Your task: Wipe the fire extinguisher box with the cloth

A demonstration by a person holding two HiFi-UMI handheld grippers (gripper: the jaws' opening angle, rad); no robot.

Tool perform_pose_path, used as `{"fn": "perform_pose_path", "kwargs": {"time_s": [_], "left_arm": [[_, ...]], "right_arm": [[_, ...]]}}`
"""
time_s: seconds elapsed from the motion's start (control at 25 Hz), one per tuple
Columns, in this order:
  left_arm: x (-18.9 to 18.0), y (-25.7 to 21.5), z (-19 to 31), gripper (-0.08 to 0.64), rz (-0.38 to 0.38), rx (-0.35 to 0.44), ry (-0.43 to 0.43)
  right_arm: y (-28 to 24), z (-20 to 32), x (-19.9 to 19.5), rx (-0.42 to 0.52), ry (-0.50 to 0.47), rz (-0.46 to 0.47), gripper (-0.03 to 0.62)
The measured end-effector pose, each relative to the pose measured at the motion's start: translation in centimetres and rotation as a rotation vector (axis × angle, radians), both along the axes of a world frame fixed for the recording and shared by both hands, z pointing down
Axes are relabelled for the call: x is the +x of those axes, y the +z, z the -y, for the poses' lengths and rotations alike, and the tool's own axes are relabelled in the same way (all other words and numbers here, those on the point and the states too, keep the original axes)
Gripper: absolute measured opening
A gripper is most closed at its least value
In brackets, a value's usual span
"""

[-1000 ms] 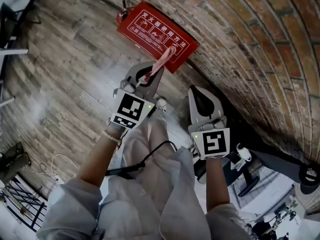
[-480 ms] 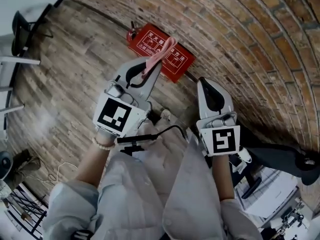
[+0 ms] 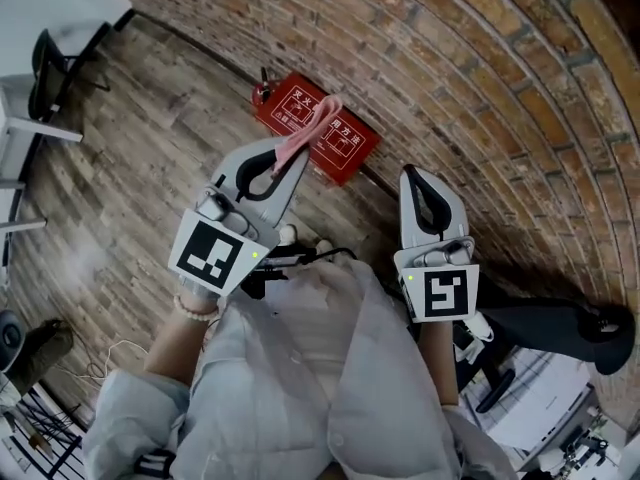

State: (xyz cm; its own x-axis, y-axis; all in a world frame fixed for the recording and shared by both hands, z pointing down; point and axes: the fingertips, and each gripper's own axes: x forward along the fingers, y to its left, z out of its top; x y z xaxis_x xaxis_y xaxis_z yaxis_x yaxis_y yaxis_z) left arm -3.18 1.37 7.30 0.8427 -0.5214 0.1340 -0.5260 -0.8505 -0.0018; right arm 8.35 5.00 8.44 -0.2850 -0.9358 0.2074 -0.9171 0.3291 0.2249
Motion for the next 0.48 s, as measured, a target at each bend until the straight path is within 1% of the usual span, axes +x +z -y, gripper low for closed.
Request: {"fn": "perform_pose_path", "kwargs": {"time_s": [0.2, 0.32, 0.48], "left_arm": [[-0.5, -0.2, 0.0, 0.009, -0.016, -0.017, -0.039], [-1.0, -0.2, 0.2, 0.009, -0.018, -0.023, -0.062], [-1.1, 0.0, 0.1, 0.009, -0.002, -0.006, -0.056]], "right_arm": [[-0.1, 0.0, -0.6, -0.009, -0.023, -0.009, 0.009], [-0.3, 0.1, -1.1, -0.003, -0.041, 0.001, 0.009], [0.1, 0.2, -1.2, -0.007, -0.048, 0.009, 0.009]]}}
